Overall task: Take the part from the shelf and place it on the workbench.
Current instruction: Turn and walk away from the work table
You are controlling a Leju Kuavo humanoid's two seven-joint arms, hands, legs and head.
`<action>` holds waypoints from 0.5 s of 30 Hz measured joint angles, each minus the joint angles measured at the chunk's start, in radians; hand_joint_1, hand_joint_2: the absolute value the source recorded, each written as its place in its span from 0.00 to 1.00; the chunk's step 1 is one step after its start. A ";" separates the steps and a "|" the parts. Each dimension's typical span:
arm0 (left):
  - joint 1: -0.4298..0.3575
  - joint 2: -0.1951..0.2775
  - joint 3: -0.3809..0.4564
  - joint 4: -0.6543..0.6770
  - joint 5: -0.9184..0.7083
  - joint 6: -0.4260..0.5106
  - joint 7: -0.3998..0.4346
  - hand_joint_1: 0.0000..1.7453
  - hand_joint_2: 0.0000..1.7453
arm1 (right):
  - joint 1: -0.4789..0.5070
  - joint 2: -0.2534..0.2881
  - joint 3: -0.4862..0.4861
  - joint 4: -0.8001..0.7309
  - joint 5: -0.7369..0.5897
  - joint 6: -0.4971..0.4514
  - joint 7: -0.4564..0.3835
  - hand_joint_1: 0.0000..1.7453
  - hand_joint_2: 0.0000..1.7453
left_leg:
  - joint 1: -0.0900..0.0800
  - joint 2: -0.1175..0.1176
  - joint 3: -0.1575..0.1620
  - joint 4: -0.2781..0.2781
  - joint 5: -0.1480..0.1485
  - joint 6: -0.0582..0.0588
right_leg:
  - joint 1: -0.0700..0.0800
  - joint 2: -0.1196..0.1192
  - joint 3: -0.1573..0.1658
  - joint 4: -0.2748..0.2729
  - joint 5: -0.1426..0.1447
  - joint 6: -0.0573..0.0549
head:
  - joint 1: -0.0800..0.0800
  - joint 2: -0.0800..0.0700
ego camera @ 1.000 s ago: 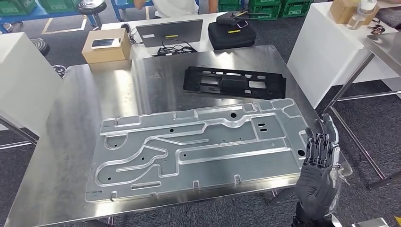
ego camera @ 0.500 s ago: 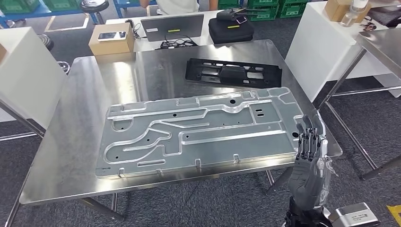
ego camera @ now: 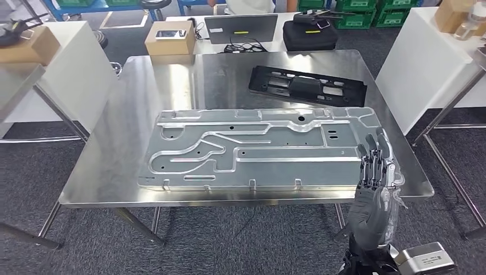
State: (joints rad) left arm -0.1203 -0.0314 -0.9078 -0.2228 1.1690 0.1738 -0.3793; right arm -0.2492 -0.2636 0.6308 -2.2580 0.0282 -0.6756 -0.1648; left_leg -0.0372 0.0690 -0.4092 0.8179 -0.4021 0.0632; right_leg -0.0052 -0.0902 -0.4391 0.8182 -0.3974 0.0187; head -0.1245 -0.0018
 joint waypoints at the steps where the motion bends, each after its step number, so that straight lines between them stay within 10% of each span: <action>1: -0.001 0.001 -0.001 0.000 0.001 -0.001 0.003 0.00 0.00 | 0.001 0.000 0.000 0.001 -0.003 0.000 -0.007 0.00 0.00 | -0.003 0.002 0.008 -0.016 0.004 0.005 | 0.001 -0.011 -0.001 0.000 0.002 0.004 | 0.000 0.000; 4: 0.003 0.011 -0.004 0.000 -0.003 -0.021 0.023 0.00 0.00 | 0.008 0.002 0.002 0.004 -0.010 0.000 -0.029 0.00 0.00 | 0.007 -0.028 -0.001 -0.030 0.020 0.017 | 0.003 0.008 -0.015 0.027 -0.018 0.021 | 0.001 0.000; 6: 0.004 0.020 -0.005 0.000 -0.005 -0.032 0.032 0.00 0.00 | 0.020 0.003 0.004 0.004 -0.014 0.000 -0.042 0.00 0.00 | 0.015 -0.049 -0.012 -0.033 0.033 0.024 | -0.001 0.064 -0.070 0.148 -0.090 0.033 | 0.002 0.000; 9: 0.005 0.028 -0.007 0.000 -0.006 -0.034 0.031 0.00 0.00 | 0.047 0.003 0.006 0.008 -0.026 -0.001 -0.061 0.00 0.00 | 0.016 -0.085 -0.030 -0.030 0.046 0.025 | -0.005 0.082 -0.165 0.353 -0.172 0.039 | 0.003 0.000; 11: 0.008 0.029 -0.008 0.000 -0.004 -0.022 0.020 0.00 0.00 | 0.060 0.003 0.006 0.012 -0.039 -0.001 -0.075 0.00 0.00 | 0.016 -0.110 -0.034 -0.029 0.051 0.022 | -0.005 0.086 -0.136 0.299 -0.126 0.035 | 0.003 0.000; 15: 0.004 0.021 -0.008 0.000 -0.002 0.009 -0.017 0.00 0.00 | 0.080 0.004 0.000 0.014 -0.074 0.000 -0.105 0.00 0.00 | 0.010 -0.154 -0.044 -0.020 0.057 0.011 | -0.004 0.161 0.004 0.021 -0.015 0.017 | 0.004 0.000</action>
State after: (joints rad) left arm -0.1161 -0.0104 -0.9161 -0.2226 1.1666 0.1827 -0.3961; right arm -0.1690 -0.2598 0.6311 -2.2443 -0.0457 -0.6758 -0.2700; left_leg -0.0268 -0.0847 -0.4528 0.7980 -0.3449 0.0738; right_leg -0.0094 0.0705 -0.4351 0.8394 -0.4119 0.0357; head -0.1210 -0.0018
